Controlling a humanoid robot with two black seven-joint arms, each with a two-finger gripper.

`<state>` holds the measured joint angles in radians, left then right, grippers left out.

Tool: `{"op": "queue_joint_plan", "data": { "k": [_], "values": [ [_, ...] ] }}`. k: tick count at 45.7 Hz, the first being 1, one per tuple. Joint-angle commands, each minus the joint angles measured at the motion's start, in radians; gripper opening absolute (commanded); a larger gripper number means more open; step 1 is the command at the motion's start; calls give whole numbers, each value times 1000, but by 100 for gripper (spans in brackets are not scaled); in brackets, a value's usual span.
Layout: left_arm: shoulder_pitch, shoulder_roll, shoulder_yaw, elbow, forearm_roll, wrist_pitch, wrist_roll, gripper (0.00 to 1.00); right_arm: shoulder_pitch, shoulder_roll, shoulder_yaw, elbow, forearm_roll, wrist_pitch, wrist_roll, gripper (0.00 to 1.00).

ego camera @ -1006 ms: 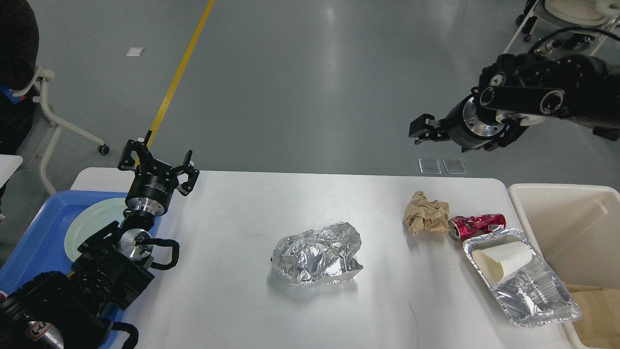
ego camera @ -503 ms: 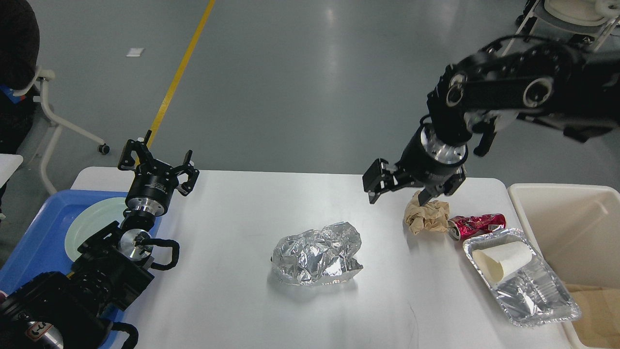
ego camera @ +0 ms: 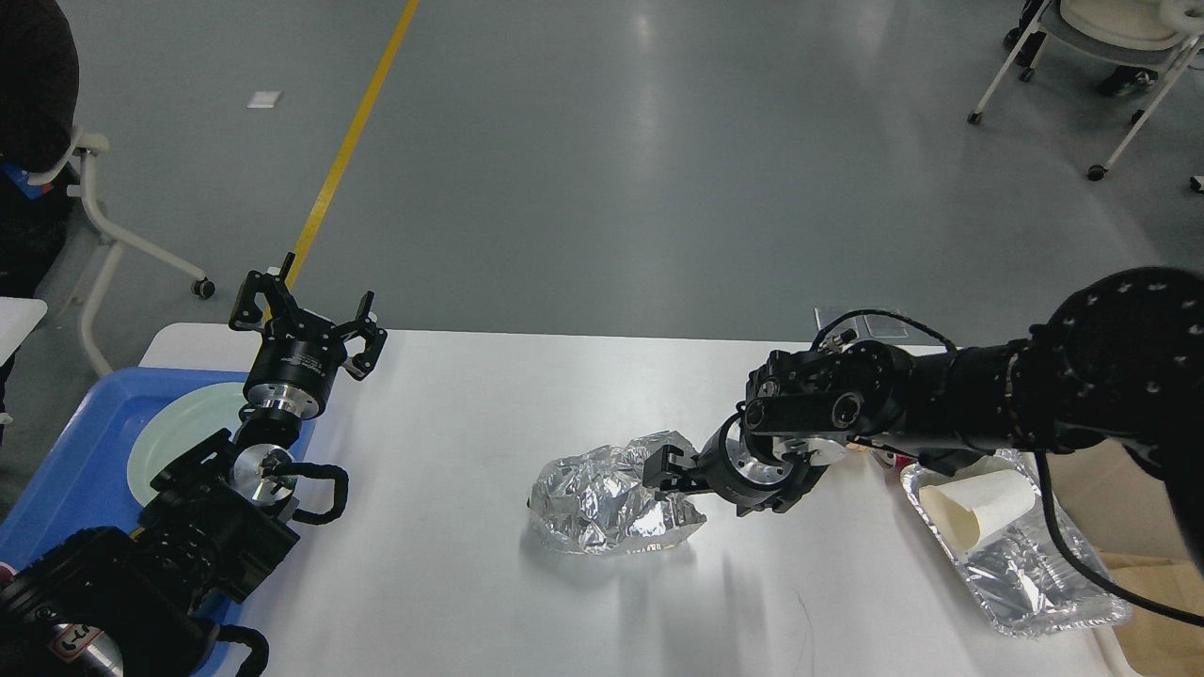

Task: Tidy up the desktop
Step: 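Move the right gripper over the crumpled aluminium foil, then grasp the crumpled foil with the right gripper, then lift the foil and drop it into the white bin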

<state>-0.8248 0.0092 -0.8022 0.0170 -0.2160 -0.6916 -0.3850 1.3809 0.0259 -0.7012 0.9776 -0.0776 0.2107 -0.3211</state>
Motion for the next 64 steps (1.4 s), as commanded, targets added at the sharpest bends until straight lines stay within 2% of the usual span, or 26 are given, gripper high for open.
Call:
{"op": "queue_joint_plan", "data": {
  "k": [1,15,23,25,30,37,54,58,64],
  "values": [
    [0,0,0,0,0,0,0,97,-51,60,-1,-62,-42,-65,-1,100],
    [1,0,0,0,0,0,0,97,-128,121,-9,-189,-142,-67,-3,100],
    [0,0,0,0,0,0,0,97,-164,134,-11,-209,-149,-67,-3,92],
    [0,0,0,0,0,0,0,97,-167,134,-12,-209,-149,-70,-3,83],
    [0,0,0,0,0,0,0,97,-168,134,-15,-208,-149,-70,-4,36],
    [0,0,0,0,0,-2,0,97,-174,134,-14,-208,-148,-71,-10,0],
    [0,0,0,0,0,0,0,97,-151,121,-6,-149,-146,-76,-10,0],
    [0,0,0,0,0,0,0,97,-143,92,8,-113,-146,-76,-10,0],
    [0,0,0,0,0,0,0,97,-48,-15,78,31,-145,-85,-10,0]
  ]
}}
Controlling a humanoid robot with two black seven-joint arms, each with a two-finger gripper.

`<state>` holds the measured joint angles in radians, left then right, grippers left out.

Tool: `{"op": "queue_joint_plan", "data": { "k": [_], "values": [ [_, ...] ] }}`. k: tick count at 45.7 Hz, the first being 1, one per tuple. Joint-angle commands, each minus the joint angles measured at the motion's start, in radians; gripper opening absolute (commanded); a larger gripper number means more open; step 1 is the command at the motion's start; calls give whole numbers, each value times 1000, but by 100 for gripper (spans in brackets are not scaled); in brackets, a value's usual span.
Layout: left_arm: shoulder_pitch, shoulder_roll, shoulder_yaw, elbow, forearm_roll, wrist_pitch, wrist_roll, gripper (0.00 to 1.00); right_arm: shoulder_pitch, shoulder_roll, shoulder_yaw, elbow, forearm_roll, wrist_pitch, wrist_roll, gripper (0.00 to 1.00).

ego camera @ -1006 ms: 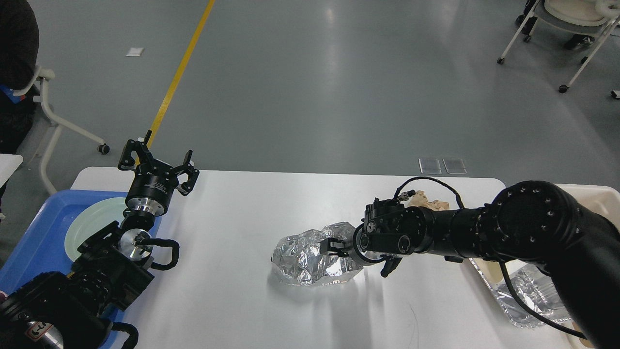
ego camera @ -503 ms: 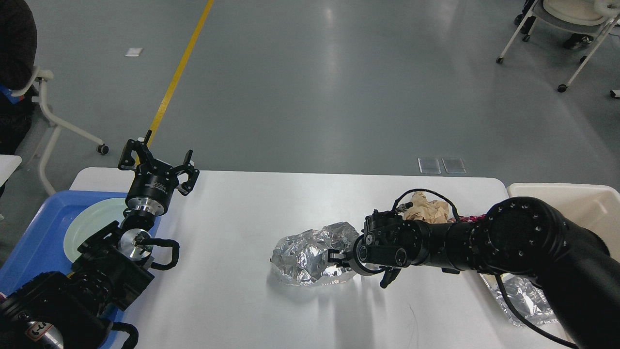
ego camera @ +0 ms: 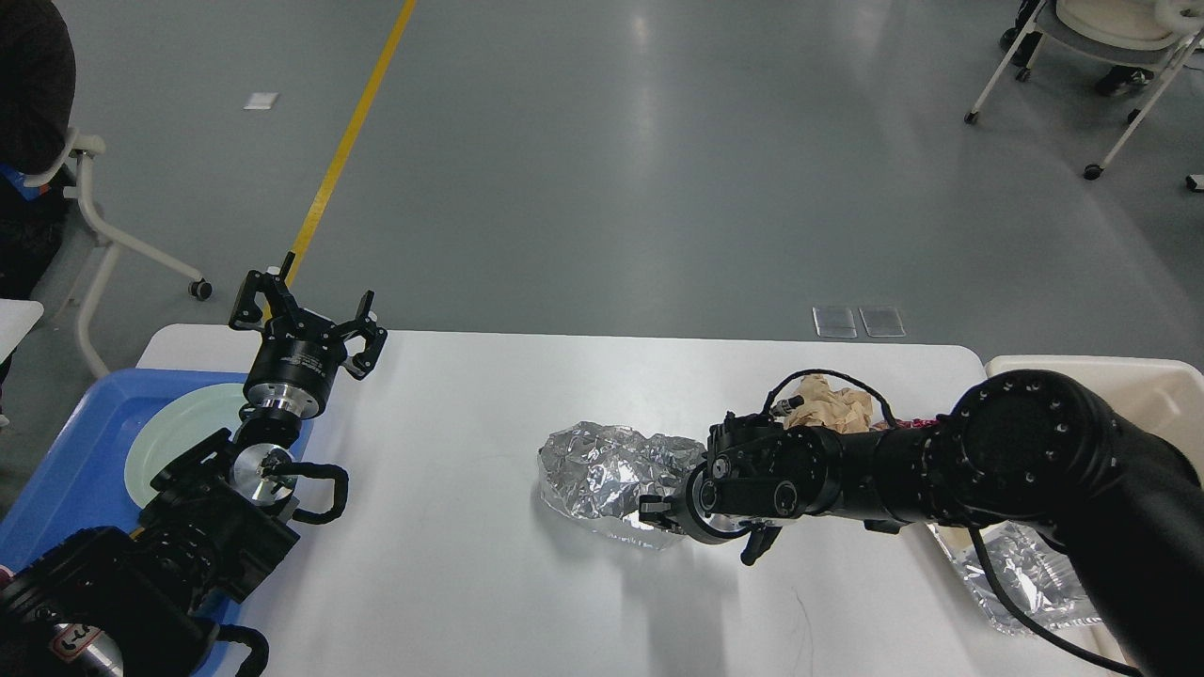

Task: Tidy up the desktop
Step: 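Lift the foil and drop it into the white bin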

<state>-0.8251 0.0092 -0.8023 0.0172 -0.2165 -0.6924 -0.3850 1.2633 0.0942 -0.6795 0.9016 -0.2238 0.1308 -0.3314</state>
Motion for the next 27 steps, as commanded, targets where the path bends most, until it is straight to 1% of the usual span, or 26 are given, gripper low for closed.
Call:
{"op": "queue_joint_plan", "data": {
  "k": [1,8,13,17,21,27],
  "values": [
    [0,0,0,0,0,1,0,97,89,-108,70,138,1,-3,0,0],
    [1,0,0,0,0,1,0,97,269,-335,139,353,3,9,0,0],
    [0,0,0,0,0,1,0,97,396,-493,150,438,6,13,2,0],
    [0,0,0,0,0,1,0,97,476,-585,149,448,7,42,2,0],
    [0,0,0,0,0,1,0,97,534,-652,150,432,11,82,2,0],
    [1,0,0,0,0,1,0,97,525,-720,130,361,11,84,2,0]
  ]
}}
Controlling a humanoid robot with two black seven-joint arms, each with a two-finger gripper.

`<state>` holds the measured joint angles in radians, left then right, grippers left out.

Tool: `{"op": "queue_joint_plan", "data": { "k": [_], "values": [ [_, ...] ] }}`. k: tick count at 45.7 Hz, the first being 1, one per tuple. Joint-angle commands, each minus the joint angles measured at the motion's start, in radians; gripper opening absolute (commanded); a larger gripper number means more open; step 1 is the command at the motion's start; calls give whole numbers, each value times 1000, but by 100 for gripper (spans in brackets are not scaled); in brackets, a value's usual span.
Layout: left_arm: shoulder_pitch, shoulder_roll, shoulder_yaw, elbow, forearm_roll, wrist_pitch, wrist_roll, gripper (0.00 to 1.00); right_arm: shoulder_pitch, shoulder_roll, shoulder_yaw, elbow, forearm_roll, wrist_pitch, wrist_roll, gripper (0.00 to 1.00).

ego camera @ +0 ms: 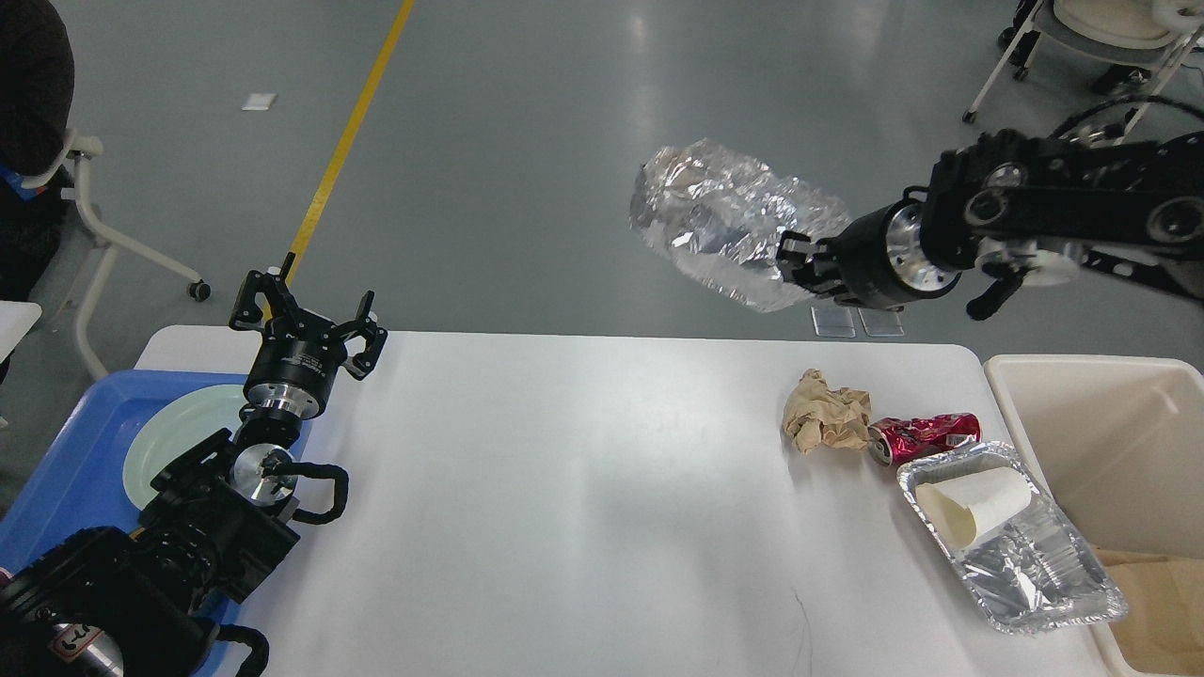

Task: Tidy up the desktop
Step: 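Lift the foil and drop it into the white bin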

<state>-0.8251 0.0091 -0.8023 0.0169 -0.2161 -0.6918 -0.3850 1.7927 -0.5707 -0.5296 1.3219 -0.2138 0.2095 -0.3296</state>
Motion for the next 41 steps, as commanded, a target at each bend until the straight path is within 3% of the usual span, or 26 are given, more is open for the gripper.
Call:
{"op": "queue_joint_plan", "data": {
  "k": [1,14,23,29,31,35,41],
  "values": [
    [0,0,0,0,0,0,0,97,-13,-66,-24,-81,1,5,0,0],
    [0,0,0,0,0,0,0,97,-380,-213,-18,-475,23,-9,0,0],
    [0,0,0,0,0,-2,0,97,-648,-215,-9,-699,102,-24,7,0],
    [0,0,0,0,0,-2,0,97,-800,-198,-1,-763,120,-103,11,0],
    [0,0,0,0,0,0,0,97,-834,-176,-1,-782,120,-136,11,22],
    [0,0,0,0,0,-2,0,97,-904,-137,-1,-840,120,-202,11,100],
    [0,0,0,0,0,0,0,97,-970,-93,-1,-875,126,-211,11,100]
  ]
}}
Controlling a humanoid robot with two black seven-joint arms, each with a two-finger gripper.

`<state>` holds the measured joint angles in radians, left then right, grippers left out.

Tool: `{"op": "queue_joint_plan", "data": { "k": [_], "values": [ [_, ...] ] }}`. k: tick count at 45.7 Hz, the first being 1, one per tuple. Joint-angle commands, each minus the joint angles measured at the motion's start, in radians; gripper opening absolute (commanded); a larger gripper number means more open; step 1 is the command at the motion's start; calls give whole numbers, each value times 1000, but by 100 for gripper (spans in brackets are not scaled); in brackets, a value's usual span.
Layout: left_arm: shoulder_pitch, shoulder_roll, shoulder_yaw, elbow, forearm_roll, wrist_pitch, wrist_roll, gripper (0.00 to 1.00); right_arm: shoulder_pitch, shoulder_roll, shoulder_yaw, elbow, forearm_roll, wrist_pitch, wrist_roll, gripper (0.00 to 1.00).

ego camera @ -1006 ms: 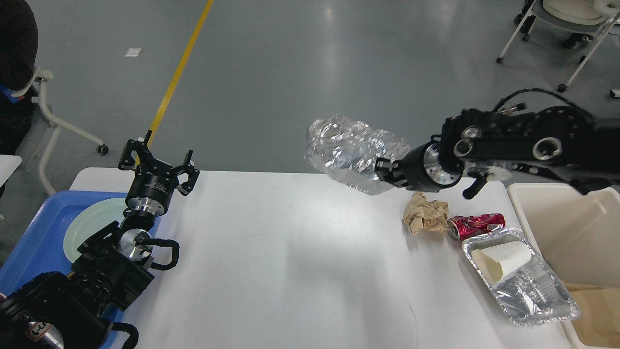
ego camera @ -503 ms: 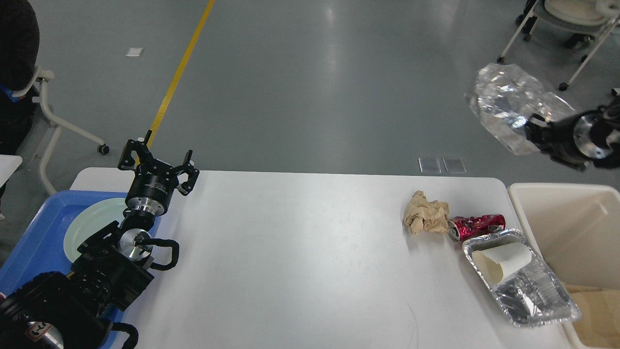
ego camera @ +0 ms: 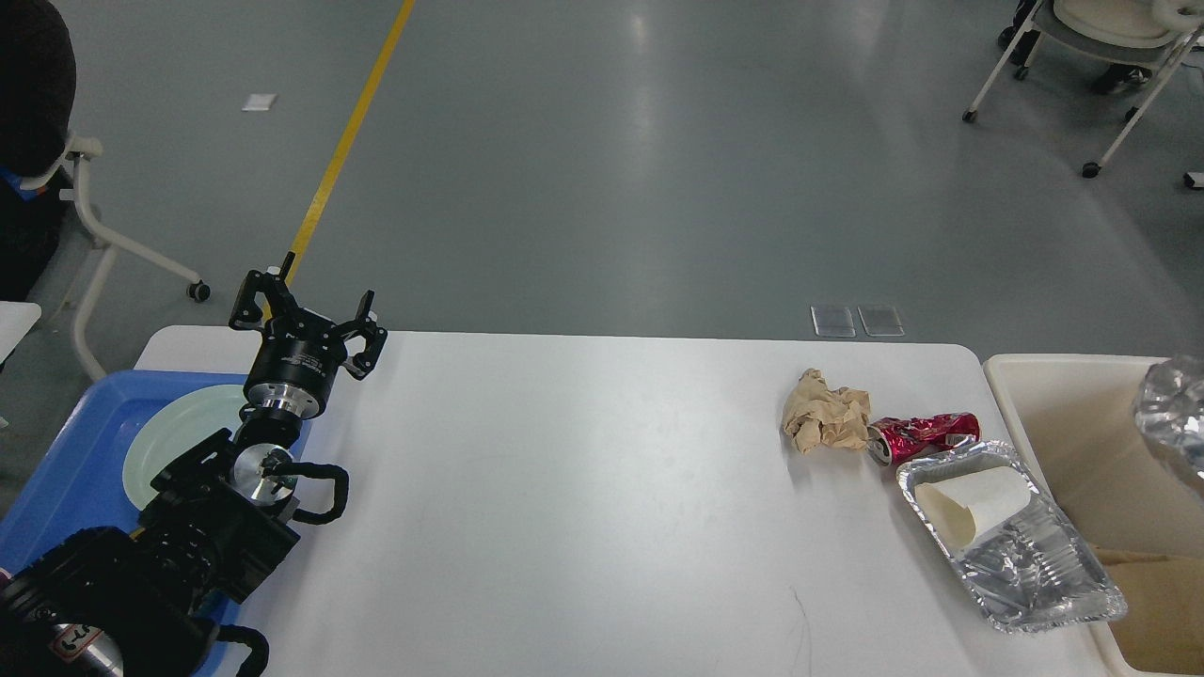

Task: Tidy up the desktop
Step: 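Lift the foil and drop it into the white bin, then lower the right gripper to the foil tray edge and grip it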

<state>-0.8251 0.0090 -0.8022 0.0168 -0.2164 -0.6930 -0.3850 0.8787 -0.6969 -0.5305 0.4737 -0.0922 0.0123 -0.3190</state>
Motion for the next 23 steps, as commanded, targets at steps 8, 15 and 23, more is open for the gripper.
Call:
{"op": "queue_joint_plan", "data": {
  "k": [8,15,23],
  "values": [
    [0,0,0,0,0,0,0,97,-67,39,-6,-14,6,-14,0,100],
    [0,0,0,0,0,1,0,97,23,68,-22,-1,11,3,0,100],
    [0,0,0,0,0,1,0,97,345,135,-233,88,11,113,1,100]
  ]
}}
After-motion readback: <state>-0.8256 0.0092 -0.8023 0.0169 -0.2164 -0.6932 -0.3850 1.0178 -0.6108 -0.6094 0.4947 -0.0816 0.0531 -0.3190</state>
